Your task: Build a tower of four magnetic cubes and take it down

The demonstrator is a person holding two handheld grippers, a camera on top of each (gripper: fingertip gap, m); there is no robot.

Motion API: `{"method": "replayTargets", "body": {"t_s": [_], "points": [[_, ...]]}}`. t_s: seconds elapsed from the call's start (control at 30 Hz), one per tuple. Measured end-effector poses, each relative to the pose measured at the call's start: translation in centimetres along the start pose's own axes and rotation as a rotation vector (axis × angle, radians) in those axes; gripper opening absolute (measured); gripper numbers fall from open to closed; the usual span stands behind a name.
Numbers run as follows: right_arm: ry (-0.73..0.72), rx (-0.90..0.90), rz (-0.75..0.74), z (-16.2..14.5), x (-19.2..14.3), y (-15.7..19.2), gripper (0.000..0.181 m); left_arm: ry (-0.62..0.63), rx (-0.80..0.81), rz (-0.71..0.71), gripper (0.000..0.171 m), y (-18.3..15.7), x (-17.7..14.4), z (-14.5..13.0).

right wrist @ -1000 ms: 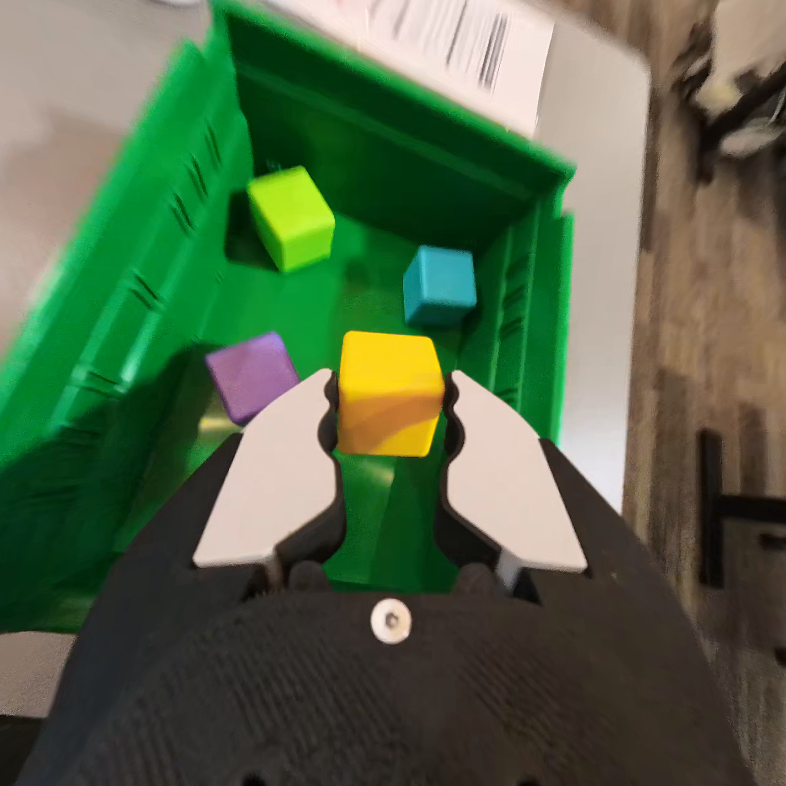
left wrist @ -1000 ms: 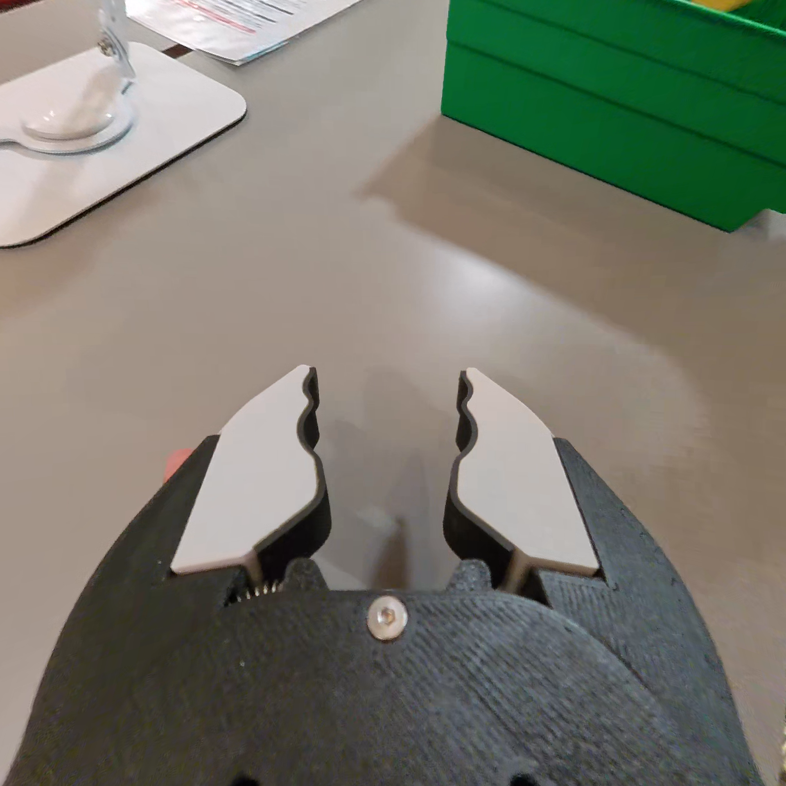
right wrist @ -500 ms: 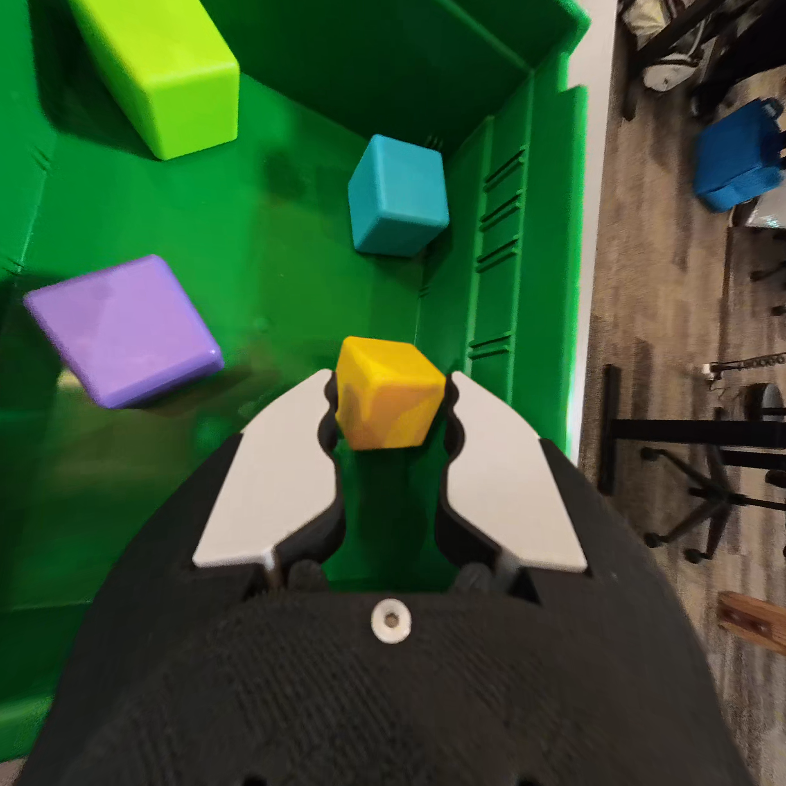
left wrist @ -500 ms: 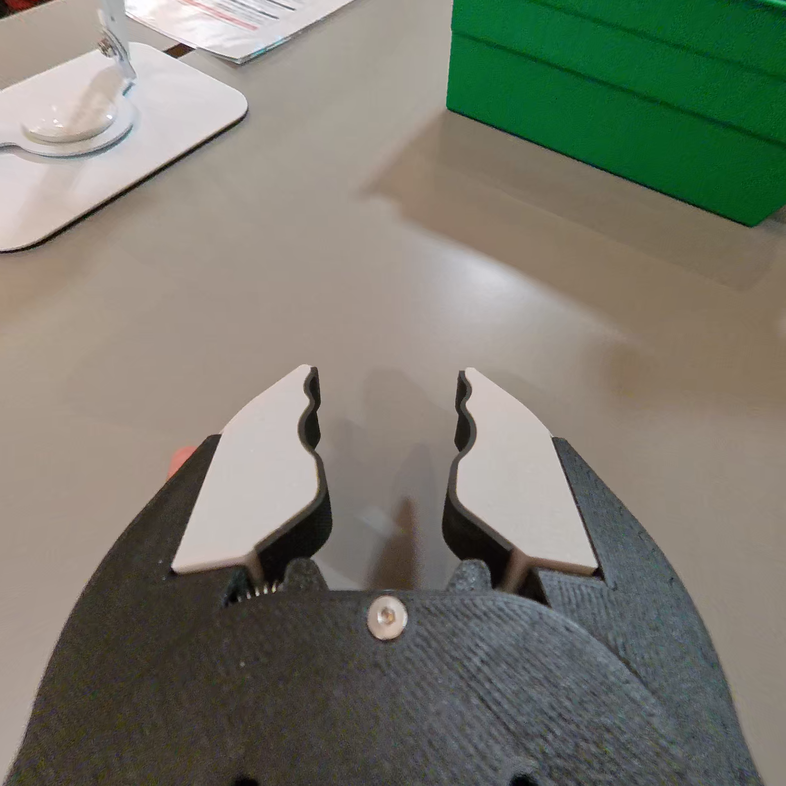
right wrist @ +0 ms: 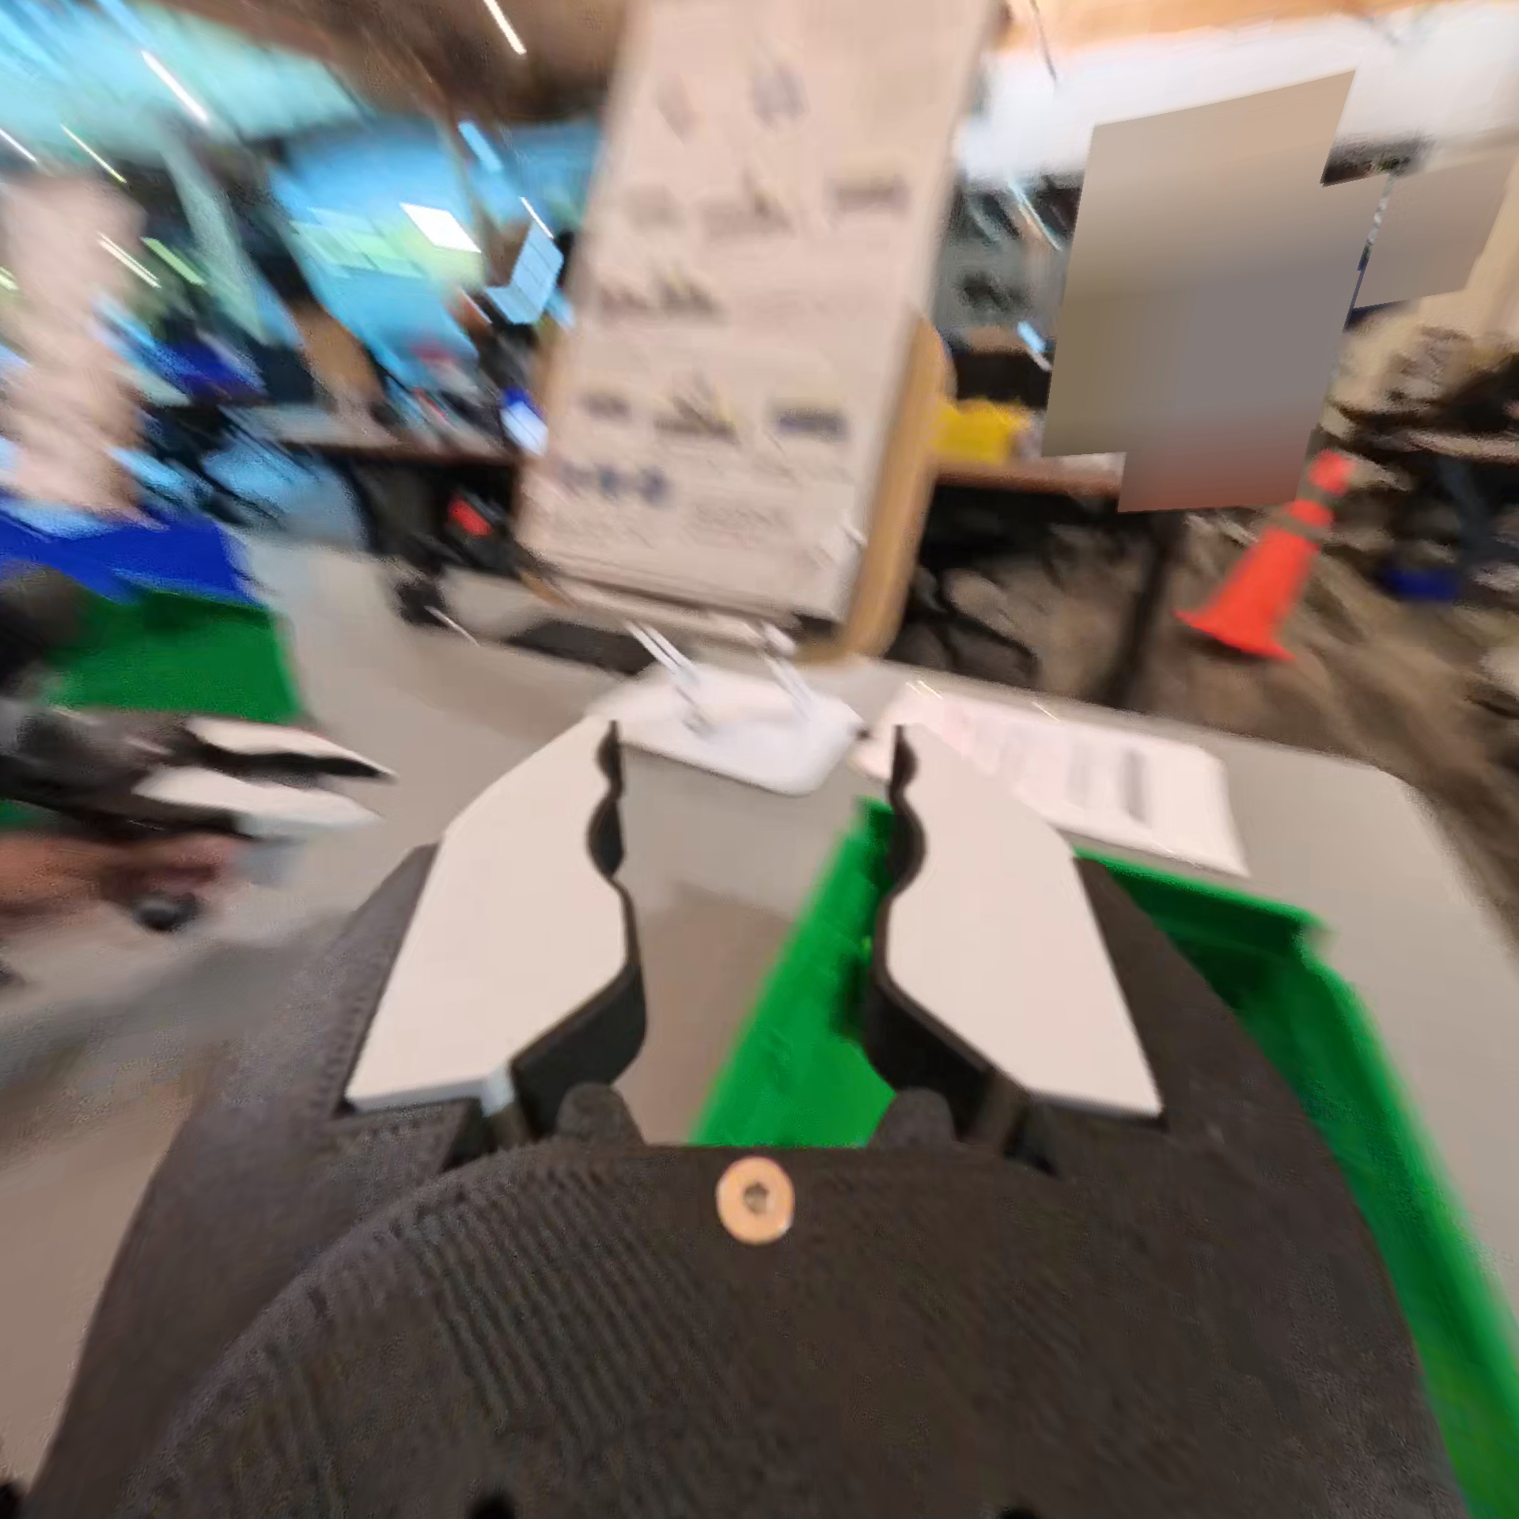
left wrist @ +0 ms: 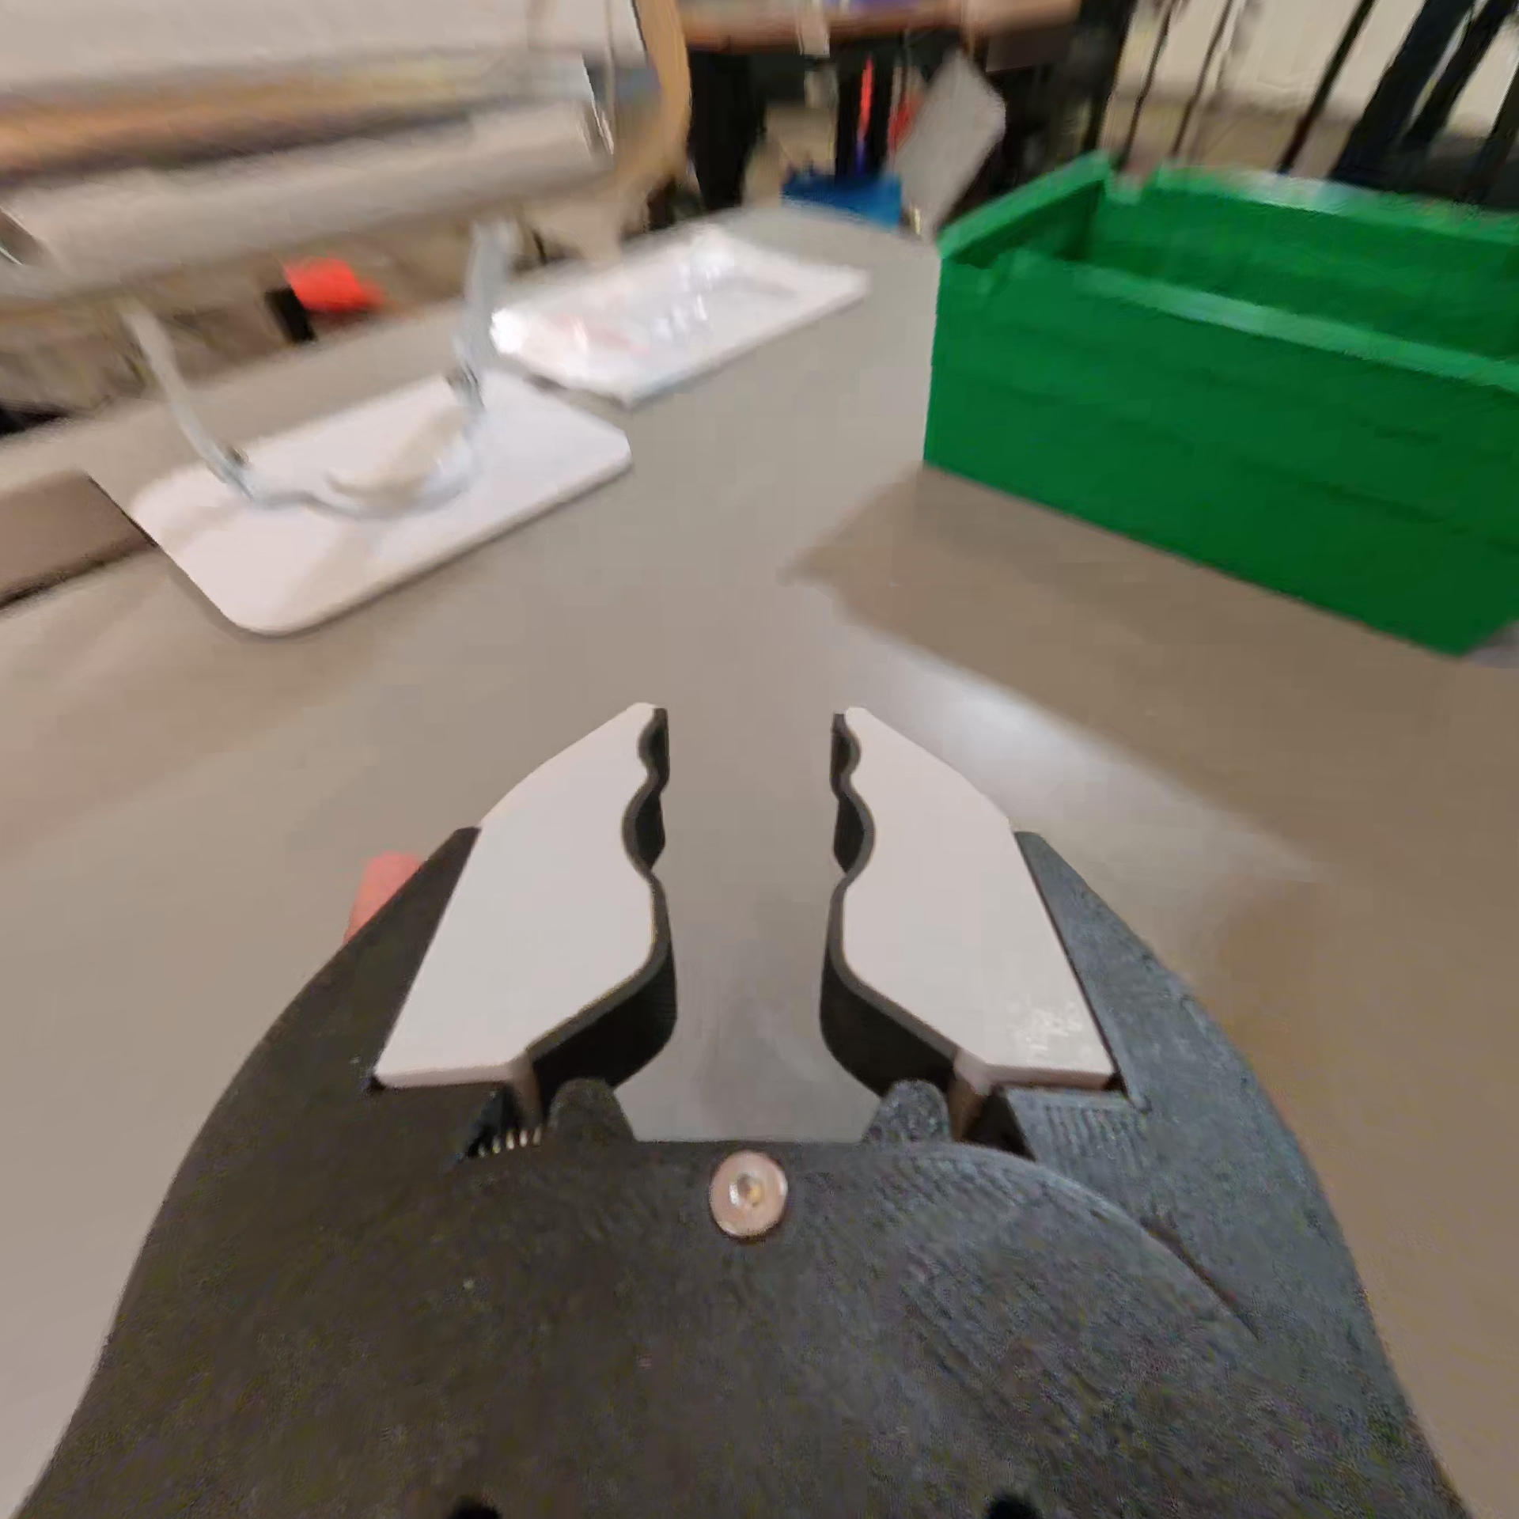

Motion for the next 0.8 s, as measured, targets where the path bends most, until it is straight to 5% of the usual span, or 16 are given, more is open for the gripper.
{"method": "replayTargets", "body": {"t_s": [0.13,0.27,0.43,0.6,0.8], "points": [[-0.150,0.199,0.279,0.0,1.4,5.3,0.083,-0.163,-0.067,0.036,0.039,-0.2,-1.5,1.8],[-0.133,0.314,0.402,-3.3,3.4,10.3,0.058,-0.213,-0.126,0.005,0.039,-1.0,-2.2,2.5],[-0.084,0.345,0.396,-6.5,4.5,14.8,0.049,-0.270,-0.132,0.024,0.019,-3.0,-3.1,3.0],[-0.049,0.300,0.317,-6.8,5.1,15.6,0.044,-0.303,-0.160,0.153,0.033,-4.5,-3.6,2.1],[-0.126,0.272,0.233,-8.0,6.6,14.1,0.003,-0.236,-0.168,0.161,0.046,-4.8,-4.4,0.7]]}}
Point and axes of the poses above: each gripper's, where its closed fingertips meet, x out along the fingers, z out of its top, y = z × x across the jaws, the point moved 10 cm from there along -x, back along the fingers
